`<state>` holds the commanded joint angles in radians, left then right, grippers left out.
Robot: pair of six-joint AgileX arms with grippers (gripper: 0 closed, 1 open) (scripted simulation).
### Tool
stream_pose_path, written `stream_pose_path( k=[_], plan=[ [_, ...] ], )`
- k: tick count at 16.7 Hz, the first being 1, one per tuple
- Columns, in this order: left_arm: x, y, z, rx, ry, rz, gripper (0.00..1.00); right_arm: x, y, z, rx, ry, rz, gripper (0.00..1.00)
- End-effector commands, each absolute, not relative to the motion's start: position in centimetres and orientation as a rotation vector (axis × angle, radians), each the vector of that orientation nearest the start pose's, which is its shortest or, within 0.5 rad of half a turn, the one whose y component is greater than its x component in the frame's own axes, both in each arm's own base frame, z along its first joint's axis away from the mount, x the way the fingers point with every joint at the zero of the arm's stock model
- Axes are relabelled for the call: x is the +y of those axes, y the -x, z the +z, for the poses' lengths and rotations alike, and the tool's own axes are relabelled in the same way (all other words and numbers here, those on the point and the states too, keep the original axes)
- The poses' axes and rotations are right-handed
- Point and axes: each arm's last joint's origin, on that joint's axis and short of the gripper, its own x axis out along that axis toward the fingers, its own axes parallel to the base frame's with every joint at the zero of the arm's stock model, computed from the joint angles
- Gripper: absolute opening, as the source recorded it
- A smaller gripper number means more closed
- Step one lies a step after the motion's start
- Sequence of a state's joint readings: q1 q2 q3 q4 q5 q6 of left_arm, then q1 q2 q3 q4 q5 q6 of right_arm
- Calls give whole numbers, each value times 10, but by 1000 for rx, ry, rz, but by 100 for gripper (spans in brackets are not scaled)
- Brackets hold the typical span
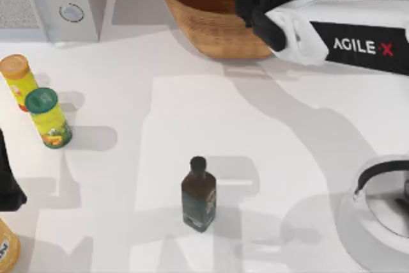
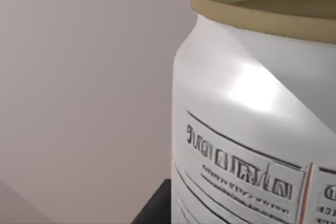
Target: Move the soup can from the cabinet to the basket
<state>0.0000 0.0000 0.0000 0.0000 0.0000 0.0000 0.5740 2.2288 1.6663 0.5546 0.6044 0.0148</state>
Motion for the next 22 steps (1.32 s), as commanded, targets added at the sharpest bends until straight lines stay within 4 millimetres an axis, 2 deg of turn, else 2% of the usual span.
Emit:
stream_pose_path(
  k=[5,11,15,22],
  plan=[
    [-1,-106,160,0,0,0,100,271,-445,223,11,6,-7,0],
    [-1,-106,160,0,0,0,100,273,-465,219,0,0,-5,0],
    [-1,-106,160,0,0,0,100,273,-466,218,0,0,-5,0],
    [-1,-106,160,0,0,0,100,273,-466,218,0,0,-5,53]
  ],
)
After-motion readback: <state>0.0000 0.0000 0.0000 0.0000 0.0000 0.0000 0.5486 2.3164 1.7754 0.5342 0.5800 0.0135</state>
